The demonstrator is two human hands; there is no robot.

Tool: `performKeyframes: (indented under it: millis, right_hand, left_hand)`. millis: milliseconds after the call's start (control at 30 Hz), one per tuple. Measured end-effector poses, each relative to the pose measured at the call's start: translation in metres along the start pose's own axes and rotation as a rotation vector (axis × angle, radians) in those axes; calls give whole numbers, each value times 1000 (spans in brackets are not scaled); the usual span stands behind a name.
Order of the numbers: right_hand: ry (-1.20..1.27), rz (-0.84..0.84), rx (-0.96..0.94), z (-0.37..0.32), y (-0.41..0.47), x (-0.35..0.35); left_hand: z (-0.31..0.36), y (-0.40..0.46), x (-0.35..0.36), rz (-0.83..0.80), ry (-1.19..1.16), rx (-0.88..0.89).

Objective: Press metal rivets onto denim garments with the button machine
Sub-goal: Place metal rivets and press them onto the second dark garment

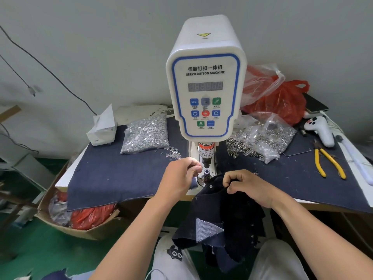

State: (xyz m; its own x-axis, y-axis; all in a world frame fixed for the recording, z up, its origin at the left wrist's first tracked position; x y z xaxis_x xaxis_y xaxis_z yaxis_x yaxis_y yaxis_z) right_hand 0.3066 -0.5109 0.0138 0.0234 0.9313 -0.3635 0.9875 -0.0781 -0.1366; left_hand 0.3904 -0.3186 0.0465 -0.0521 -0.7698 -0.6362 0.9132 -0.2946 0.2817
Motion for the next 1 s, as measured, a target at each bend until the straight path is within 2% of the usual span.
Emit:
performKeyframes:
  millis: [733, 867, 1000]
  right_hand:
    - [35, -2, 10, 4, 2, 1]
    - [46, -13, 9, 2, 1, 0]
    - [58, -13, 5, 3, 0, 0]
  left_hand:
    - [28, 7, 2, -17, 351, 332]
    - [25, 7, -1, -25, 282, 296]
    - [12, -7, -11, 91, 50, 117]
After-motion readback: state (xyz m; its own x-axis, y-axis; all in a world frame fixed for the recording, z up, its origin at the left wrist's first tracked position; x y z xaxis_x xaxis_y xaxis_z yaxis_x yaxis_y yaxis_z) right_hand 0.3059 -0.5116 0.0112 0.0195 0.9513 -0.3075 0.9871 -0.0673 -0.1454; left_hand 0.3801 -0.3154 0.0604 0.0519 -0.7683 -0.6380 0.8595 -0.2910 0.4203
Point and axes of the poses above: each hand's wrist, its own y-axis towards the middle knuckle, its own x-axis out of the palm, z = x × y, the point moved 5 cm from there along y, towards the middle knuckle, and after that the axes turned 13 degrees about z, right-handed, at the moved point
